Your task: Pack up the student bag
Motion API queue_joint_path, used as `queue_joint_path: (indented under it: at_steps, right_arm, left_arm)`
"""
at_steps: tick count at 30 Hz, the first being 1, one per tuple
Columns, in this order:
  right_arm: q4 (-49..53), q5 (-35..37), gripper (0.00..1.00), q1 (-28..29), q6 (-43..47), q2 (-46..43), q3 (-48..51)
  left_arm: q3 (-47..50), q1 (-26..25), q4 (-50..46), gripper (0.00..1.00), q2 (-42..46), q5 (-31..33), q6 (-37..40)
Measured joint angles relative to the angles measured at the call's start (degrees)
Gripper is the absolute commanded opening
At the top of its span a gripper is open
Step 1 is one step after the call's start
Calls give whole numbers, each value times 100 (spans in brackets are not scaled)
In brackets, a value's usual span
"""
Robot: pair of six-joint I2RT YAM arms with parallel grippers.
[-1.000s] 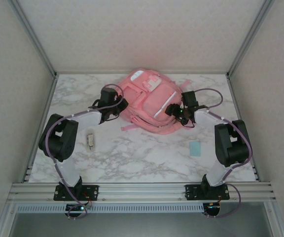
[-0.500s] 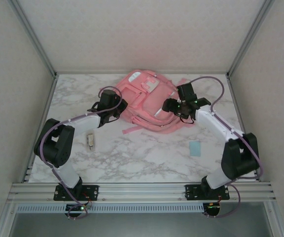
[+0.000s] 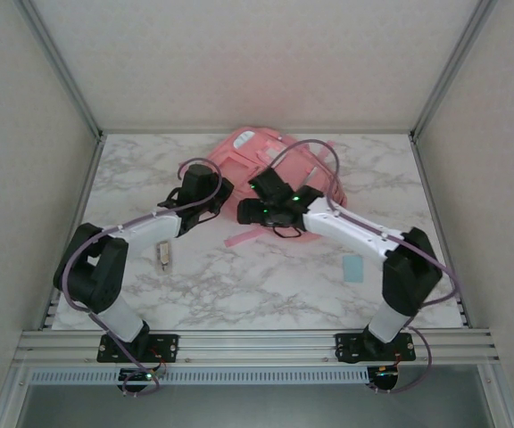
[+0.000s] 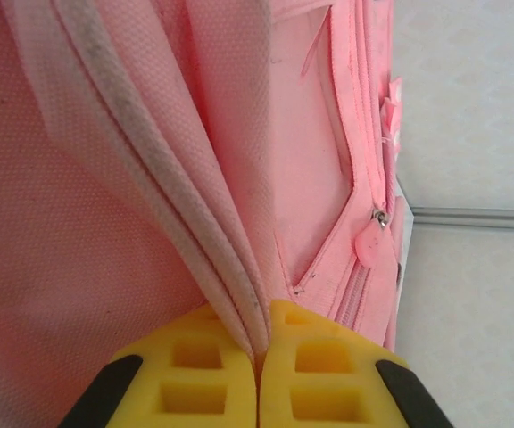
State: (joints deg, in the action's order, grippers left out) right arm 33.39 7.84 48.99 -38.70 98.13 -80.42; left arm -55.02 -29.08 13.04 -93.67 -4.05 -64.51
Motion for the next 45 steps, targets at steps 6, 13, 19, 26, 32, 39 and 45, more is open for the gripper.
queue_joint_path:
  at_steps: [6,13,19,26,32,39,45]
  right_arm:
    - [461,966,88,304,101,901,-986]
    - [726,1683,77,446,48,1338,-1239]
    - [605,1801,48,424,42,1128,-927]
    - [151,1377,22,267,42,732,-400]
    - [-345,699,0,55,28,518,7]
    - [-944,-247,0,-278,59,177,562]
    - [-1478,-1287,0,-645,37,-109,1064]
  left_arm:
    - [94,-50,0,0,111,55,-28]
    - [175,-72,-9,0,166,68,-26]
    - [197,-87,-24,0,245,116,-24]
    - [197,-90,-50,0,249,114,-22]
    - [197,-101,-111,0,251,122,-2]
    - [197,-76,-175,0,251,140,94]
    - [175,7,-227,0,238,-17,317]
